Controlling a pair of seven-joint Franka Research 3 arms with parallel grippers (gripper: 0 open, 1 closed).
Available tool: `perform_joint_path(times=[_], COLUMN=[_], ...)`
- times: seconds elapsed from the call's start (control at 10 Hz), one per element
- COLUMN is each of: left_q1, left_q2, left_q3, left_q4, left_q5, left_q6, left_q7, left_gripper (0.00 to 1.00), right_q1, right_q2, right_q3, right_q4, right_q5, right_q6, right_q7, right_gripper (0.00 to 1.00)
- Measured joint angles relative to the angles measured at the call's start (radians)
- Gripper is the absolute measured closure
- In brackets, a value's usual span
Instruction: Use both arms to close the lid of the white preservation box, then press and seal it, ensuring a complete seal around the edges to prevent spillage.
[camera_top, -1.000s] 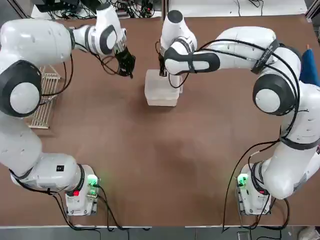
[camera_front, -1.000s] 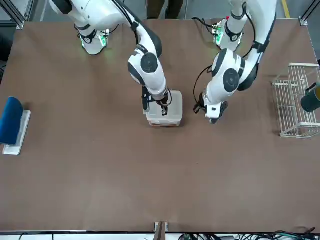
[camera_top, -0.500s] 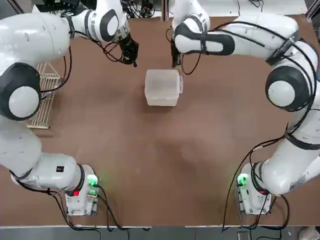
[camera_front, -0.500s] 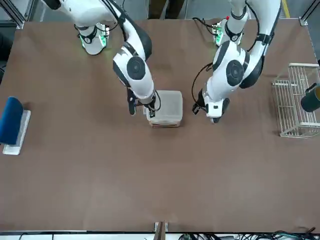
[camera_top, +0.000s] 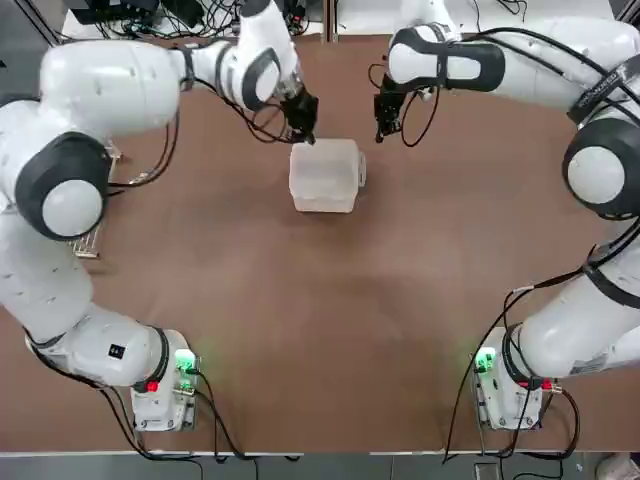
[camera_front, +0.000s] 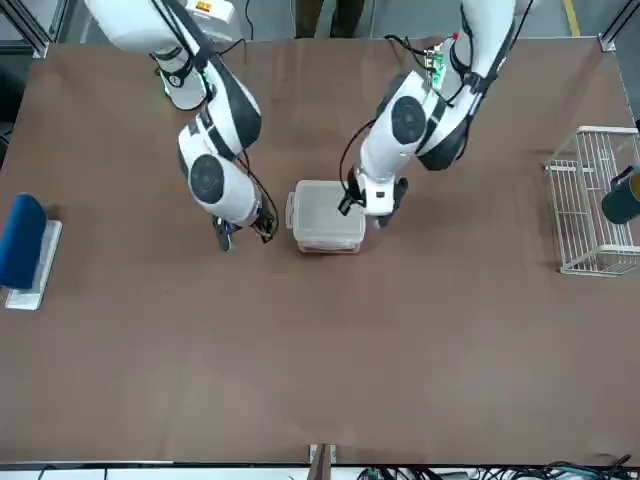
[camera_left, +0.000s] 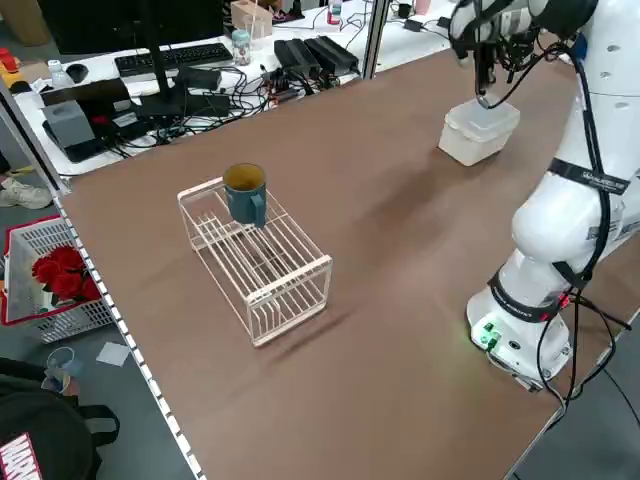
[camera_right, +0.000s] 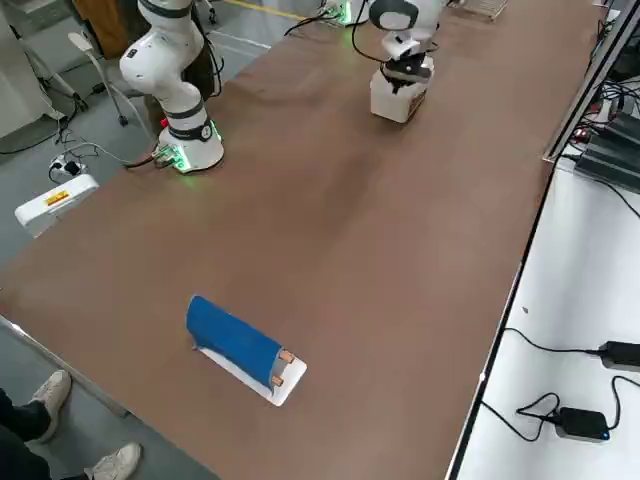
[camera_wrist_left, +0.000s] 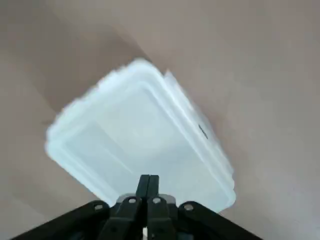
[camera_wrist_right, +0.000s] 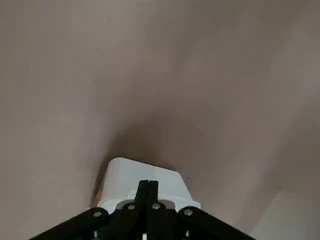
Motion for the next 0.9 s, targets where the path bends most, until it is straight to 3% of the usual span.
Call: perform_joint_path(times=[0.2,0.4,0.9], left_q1=[-0.048,-0.071,-0.125], left_q2=[0.070,0.126,0.182], left_q3=[0.001,0.001,0.017], left_q4=[0.040,0.098,0.148], left_q5=[0.067,0.105,0.118], left_q6=[0.042,0.044,0.066], left_q7=[-0.081,-0.130,-0.177], left_gripper=[0.99,0.99,0.99], right_q1=[-0.005,-0.003,0.047], right_q2=[-0.001,0.000,0.000], right_q3=[-0.070,-0.080,-0.073], right_q4=[-0.062,-0.120,-0.197], right_q5=[0.229,0.353,0.463], right_q6=[0.034,0.102,0.198], right_q7=[-0.193,-0.270,-0.324], right_gripper=[0.99,0.99,0.99])
